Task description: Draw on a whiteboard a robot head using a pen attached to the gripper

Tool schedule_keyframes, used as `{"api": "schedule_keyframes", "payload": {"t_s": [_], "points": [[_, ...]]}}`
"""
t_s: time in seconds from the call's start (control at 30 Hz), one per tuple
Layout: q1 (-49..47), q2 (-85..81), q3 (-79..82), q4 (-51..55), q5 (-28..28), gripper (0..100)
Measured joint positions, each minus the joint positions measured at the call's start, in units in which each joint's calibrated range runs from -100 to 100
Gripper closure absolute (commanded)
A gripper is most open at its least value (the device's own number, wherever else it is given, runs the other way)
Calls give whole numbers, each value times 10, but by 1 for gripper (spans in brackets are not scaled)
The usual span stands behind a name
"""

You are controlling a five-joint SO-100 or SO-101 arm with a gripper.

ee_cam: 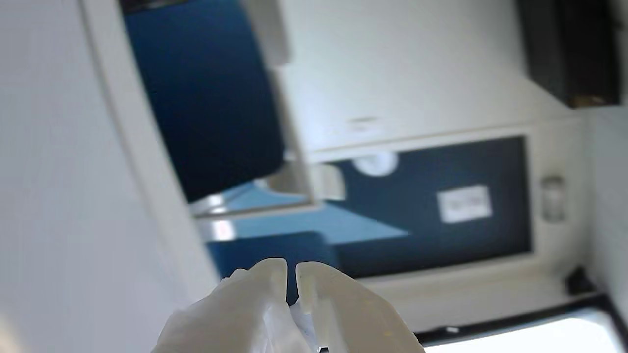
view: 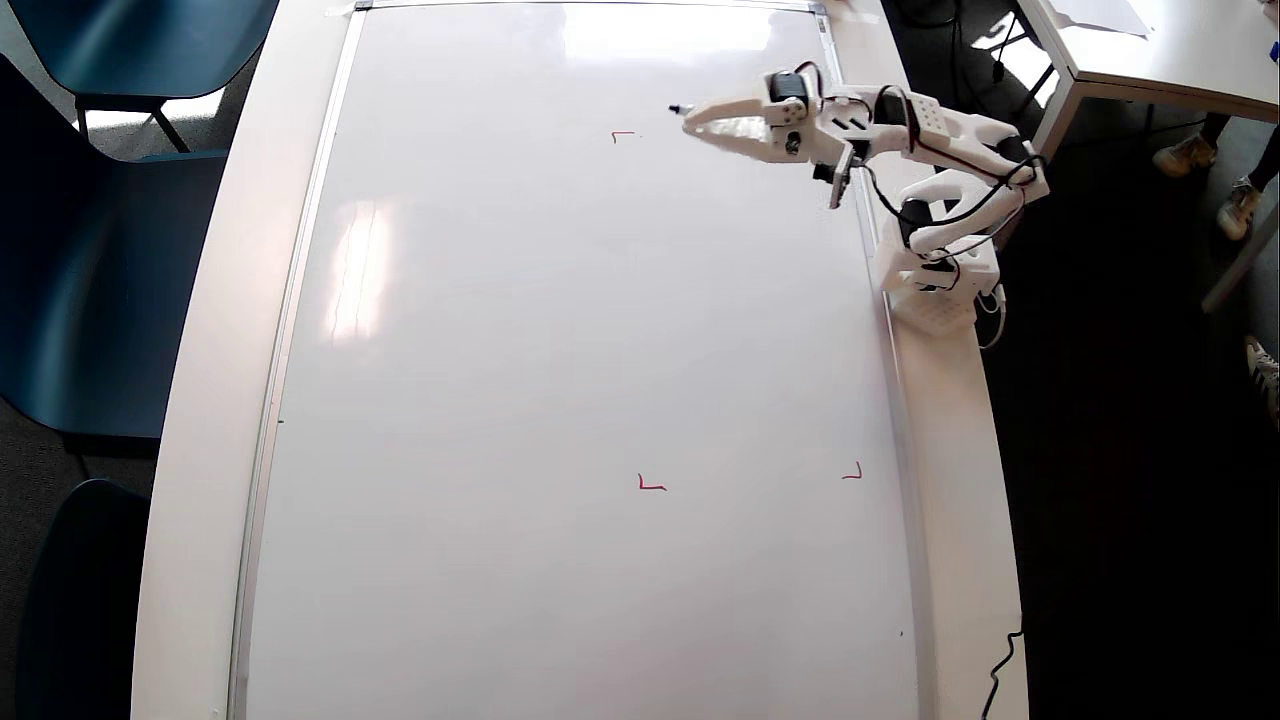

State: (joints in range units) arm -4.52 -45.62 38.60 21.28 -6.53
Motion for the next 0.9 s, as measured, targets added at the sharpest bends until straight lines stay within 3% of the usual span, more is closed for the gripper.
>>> {"api": "schedule_keyframes", "payload": {"t_s": [0.1,0.13,0.3,0.47,0.7,0.9], "points": [[-21,51,-105,157,-4,99],[-47,75,-172,263,-5,99],[-122,108,-261,538,-5,99],[-104,120,-303,693,-7,99],[-43,221,-315,720,-8,99],[-14,368,-427,720,-8,99]]}}
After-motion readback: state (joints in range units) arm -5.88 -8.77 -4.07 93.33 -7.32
